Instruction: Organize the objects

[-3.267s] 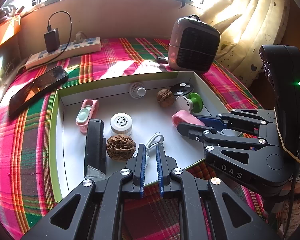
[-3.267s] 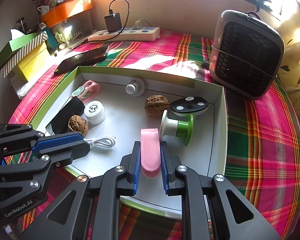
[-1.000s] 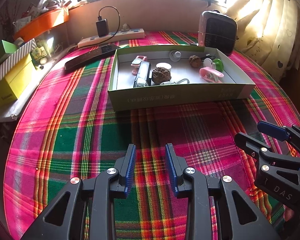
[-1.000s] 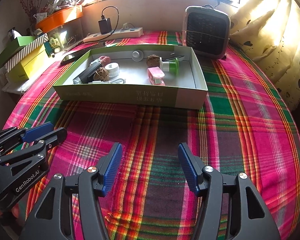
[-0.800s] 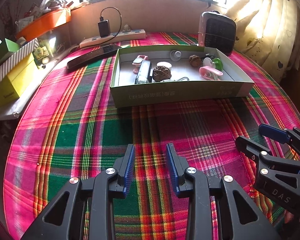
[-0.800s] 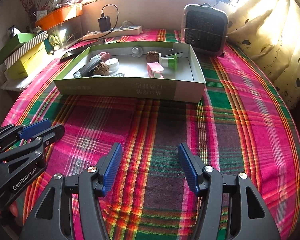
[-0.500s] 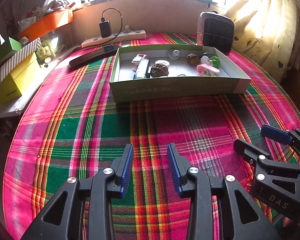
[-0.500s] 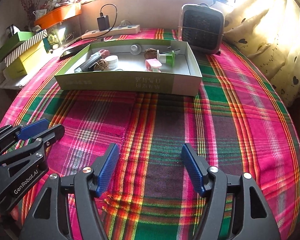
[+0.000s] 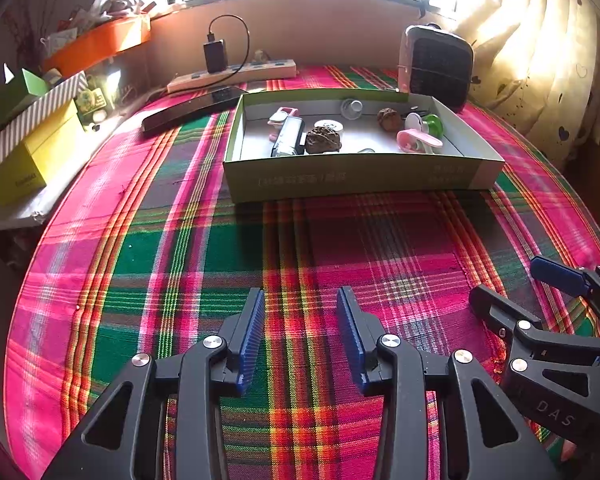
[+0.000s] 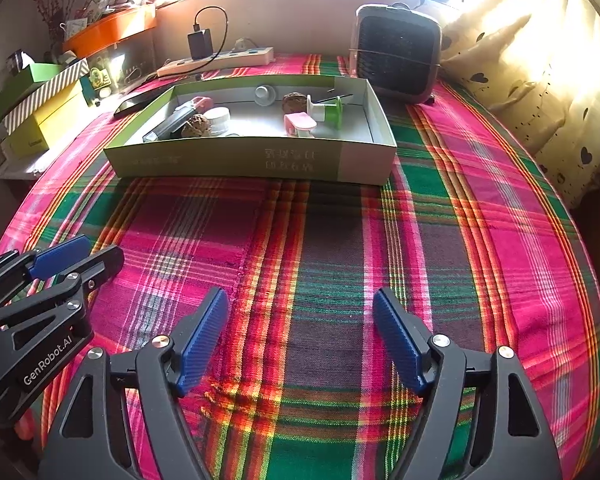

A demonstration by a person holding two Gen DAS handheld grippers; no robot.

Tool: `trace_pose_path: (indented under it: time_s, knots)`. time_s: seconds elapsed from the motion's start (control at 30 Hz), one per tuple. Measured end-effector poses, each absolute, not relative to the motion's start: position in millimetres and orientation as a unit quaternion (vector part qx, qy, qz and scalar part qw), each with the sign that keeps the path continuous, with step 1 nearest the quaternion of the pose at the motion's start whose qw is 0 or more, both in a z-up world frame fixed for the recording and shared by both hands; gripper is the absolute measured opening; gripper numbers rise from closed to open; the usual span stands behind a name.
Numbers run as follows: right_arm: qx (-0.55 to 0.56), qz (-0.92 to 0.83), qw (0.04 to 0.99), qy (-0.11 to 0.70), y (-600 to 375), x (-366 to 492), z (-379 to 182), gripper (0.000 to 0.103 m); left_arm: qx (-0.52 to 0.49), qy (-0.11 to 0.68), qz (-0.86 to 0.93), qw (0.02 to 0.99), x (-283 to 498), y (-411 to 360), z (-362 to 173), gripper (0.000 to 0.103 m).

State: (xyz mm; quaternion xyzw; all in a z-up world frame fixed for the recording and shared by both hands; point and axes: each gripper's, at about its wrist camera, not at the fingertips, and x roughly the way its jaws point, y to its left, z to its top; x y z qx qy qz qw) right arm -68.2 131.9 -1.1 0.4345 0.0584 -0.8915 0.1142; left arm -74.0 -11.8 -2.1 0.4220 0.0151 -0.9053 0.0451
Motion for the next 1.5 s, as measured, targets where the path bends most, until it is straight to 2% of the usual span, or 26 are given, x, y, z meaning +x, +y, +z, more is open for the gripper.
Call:
trace_pose_path:
  time_s: [0.27,1.5]
  knots:
    - [0.436,-0.891,0.115,0.058,131.6,-68.9,-1.8,0.078,0.422,0.016,-0.905,0.046,-73.9,-13.2,-1.8,0.038]
    - [0.436,-0.891,0.115,0.059,131.0,-68.2,-1.5,0.079,0.422,0.017,-0.905,0.045,-74.0,-13.5,-2.6,0.04]
